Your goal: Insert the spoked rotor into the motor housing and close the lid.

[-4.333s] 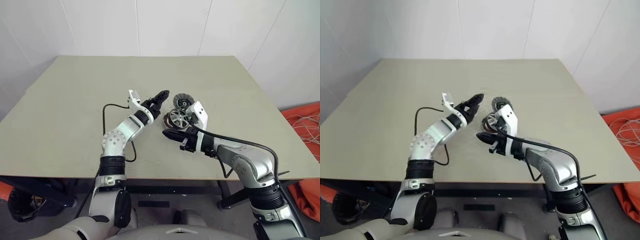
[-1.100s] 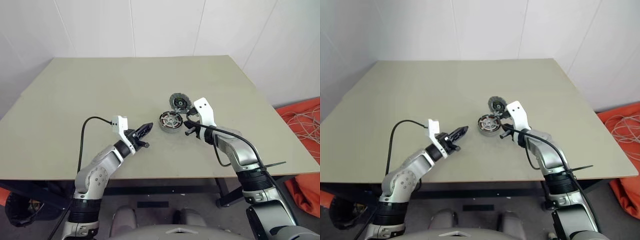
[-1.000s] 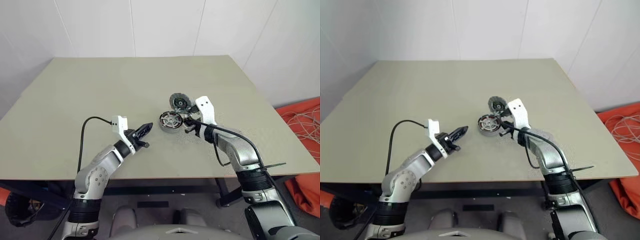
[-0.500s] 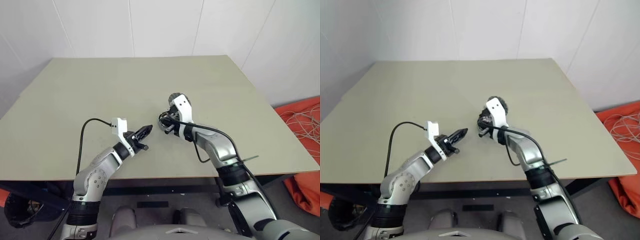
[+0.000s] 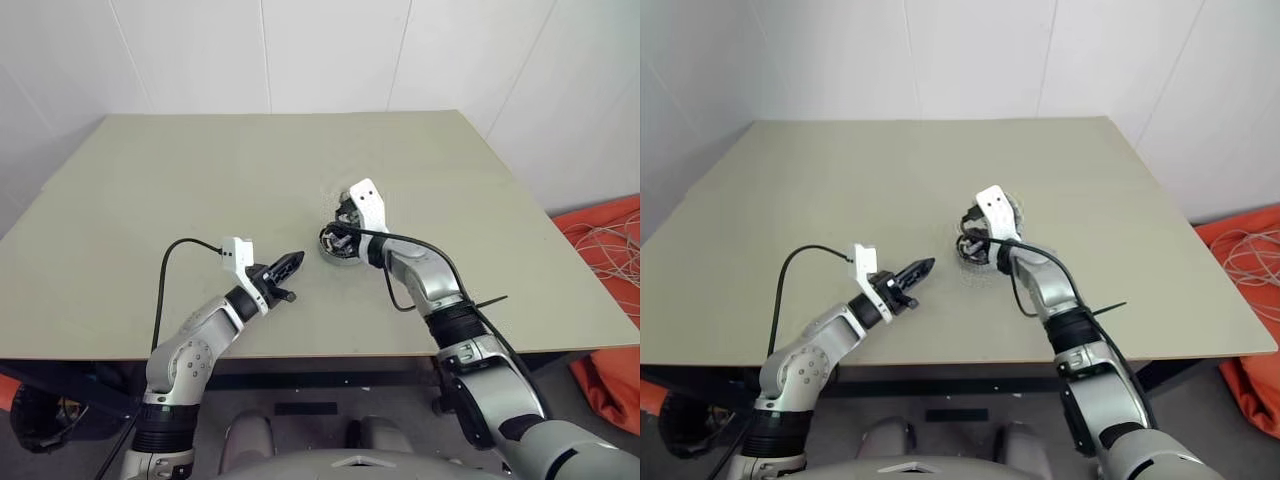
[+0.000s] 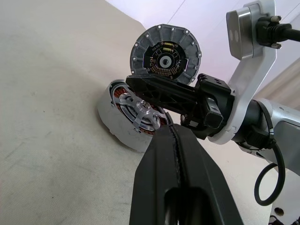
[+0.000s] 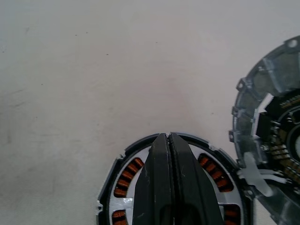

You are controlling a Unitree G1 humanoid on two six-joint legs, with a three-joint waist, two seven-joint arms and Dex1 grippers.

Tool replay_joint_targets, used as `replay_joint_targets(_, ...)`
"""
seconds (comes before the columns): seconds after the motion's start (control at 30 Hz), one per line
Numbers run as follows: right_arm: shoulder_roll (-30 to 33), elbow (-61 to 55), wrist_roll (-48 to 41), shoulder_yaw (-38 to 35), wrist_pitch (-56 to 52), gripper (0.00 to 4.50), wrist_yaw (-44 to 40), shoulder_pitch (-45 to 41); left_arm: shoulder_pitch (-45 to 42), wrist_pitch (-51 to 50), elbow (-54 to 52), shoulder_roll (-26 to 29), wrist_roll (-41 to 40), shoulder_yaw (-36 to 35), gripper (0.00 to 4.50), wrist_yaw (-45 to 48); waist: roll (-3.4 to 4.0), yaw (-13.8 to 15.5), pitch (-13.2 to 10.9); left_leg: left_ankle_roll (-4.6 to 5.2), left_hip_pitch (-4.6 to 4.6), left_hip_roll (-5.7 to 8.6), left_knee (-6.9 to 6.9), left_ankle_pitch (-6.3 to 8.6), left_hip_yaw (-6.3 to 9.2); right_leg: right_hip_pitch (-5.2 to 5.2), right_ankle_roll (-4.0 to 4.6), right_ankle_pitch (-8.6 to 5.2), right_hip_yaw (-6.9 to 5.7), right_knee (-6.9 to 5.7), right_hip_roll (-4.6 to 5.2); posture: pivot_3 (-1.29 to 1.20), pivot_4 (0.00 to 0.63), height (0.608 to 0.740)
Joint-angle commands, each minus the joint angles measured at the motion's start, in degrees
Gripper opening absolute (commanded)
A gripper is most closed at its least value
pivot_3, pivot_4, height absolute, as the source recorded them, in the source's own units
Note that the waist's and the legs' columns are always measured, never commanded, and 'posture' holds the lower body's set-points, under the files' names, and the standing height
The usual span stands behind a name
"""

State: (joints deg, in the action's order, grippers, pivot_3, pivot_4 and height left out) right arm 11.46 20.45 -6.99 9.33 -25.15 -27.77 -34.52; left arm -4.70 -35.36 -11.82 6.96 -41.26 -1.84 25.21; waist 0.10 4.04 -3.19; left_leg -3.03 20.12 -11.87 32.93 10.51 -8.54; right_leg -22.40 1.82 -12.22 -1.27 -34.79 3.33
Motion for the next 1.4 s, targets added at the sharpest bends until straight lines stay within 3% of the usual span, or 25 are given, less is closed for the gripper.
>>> replay_joint_targets(0.03, 1.14, -1.97, 0.09, -1.64, 0.94, 0.00, -0.41, 0.48, -0.81, 0.80, -1.74, 0.04, -0.02, -0.05, 0.02, 0.61, 0.00, 0.00, 0.00, 0.00, -0.01, 0.00, 0.00, 0.00, 0.00, 0.00, 0.00, 0.00, 0.00, 0.00, 0.00, 0.00, 0.000, 0.740)
replay_joint_targets(0.37, 2.64, -4.57, 1.29, 1.11, -1.36, 0.00, -2.76, 5.61, -0.73, 0.75, -1.48, -0.05, 0.03, -0.11, 0.02, 0.46, -0.01, 0.02, 0.01, 0.02, -0.07, 0.00, 0.01, 0.01, 0.00, 0.07, -0.01, -0.01, 0.00, 0.00, 0.00, 0.00, 0.000, 0.740)
replay_joint_targets(0.57, 2.28, -7.88, -0.43, -0.21, -0.55, 0.00, -4.00, 3.79, -0.83, 0.76, -1.32, -0.12, 0.15, -0.06, 0.02, 0.37, -0.01, -0.07, 0.01, 0.04, -0.12, -0.02, 0.02, 0.02, 0.00, 0.11, -0.34, -0.20, 0.00, -0.01, -0.01, 0.00, 0.000, 0.740)
replay_joint_targets(0.93, 11.98, -15.61, 0.06, 3.66, -3.86, 0.00, -18.04, 0.03, -1.41, 1.41, -0.36, -0.90, 0.50, -0.32, 0.02, 0.11, 0.02, 0.08, -0.02, 0.05, -0.03, -0.02, 0.03, 0.03, 0.00, 0.06, -0.01, -0.01, -0.01, 0.01, 0.00, 0.00, 0.000, 0.740)
replay_joint_targets(1.07, 15.35, -15.28, 1.70, 6.72, -2.59, 0.90, -22.28, 0.10, -1.47, 1.75, -0.02, -1.26, 0.66, -0.34, 0.00, 0.01, 0.02, 0.09, -0.03, 0.08, -0.02, -0.01, 0.05, 0.04, 0.00, 0.05, -0.01, -0.01, -0.01, 0.01, 0.00, 0.00, 0.000, 0.740)
replay_joint_targets(1.33, 17.28, -13.39, 5.02, 9.96, 0.80, 3.70, -25.56, -1.40, -1.47, 2.17, 0.35, -1.56, 1.18, -0.40, 0.00, 0.15, 0.02, 0.06, -0.03, 0.19, -0.02, -0.02, 0.07, 0.11, 0.00, 0.04, 0.00, 0.00, -0.01, 0.00, 0.00, 0.00, 0.000, 0.740)
replay_joint_targets(1.37, 17.65, -12.88, 5.84, 10.75, 1.91, 3.98, -26.48, -1.98, -1.57, 2.17, 0.46, -1.56, 1.23, -0.40, 0.00, 0.19, 0.02, 0.06, -0.03, 0.19, -0.02, -0.02, 0.07, 0.11, 0.00, 0.04, 0.00, 0.00, -0.01, 0.00, 0.00, 0.00, 0.000, 0.740)
replay_joint_targets(1.4, 17.95, -12.45, 6.34, 11.34, 2.82, 3.98, -27.59, -2.59, -1.67, 2.16, 0.58, -1.55, 1.26, -0.41, 0.00, 0.22, 0.02, 0.05, -0.03, 0.19, -0.02, -0.02, 0.07, 0.11, 0.00, 0.04, 0.00, 0.00, -0.01, 0.00, 0.00, 0.00, 0.000, 0.740)
